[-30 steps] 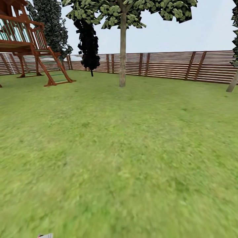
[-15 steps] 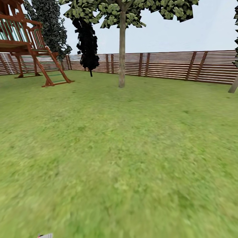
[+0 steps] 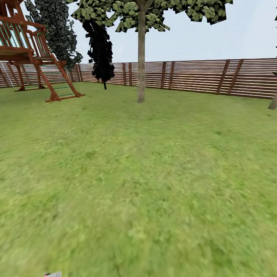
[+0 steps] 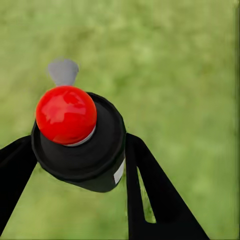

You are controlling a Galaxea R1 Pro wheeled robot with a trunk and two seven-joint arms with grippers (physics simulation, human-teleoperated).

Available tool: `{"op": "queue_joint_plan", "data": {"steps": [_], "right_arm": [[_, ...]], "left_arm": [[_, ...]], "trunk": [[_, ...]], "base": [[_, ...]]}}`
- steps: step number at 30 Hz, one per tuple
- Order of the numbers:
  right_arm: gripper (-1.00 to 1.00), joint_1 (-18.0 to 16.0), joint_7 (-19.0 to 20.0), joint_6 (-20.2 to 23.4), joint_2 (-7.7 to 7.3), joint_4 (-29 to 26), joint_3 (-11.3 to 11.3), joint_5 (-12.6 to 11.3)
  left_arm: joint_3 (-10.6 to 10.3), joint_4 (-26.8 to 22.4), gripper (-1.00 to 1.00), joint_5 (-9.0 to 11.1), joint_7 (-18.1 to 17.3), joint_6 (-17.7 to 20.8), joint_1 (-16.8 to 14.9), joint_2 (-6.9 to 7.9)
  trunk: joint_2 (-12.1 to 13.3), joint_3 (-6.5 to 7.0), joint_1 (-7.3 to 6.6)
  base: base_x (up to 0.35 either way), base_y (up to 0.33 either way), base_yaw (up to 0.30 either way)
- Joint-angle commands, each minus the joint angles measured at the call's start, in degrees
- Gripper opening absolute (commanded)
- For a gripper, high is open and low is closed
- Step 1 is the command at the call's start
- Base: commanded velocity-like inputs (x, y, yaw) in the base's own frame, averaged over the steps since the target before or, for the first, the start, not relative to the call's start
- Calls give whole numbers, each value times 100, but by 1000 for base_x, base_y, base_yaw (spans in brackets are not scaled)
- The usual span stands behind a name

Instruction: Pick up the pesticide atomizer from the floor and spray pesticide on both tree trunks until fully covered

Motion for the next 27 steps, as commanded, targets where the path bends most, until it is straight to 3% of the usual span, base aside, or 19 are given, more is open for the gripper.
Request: {"op": "queue_joint_plan", "data": {"steps": [1,27], "right_arm": [[100,0,0,-1,0,0,0,0],[100,0,0,0,1,0,0,0]], "left_arm": [[0,-1,-100,2,0,0,-1,0],[13,-9,-100,-6,0,-6,-1,26]], "trunk": [[0,0,0],[0,0,0]], "base": [[340,-94,0],[341,-94,0]]}}
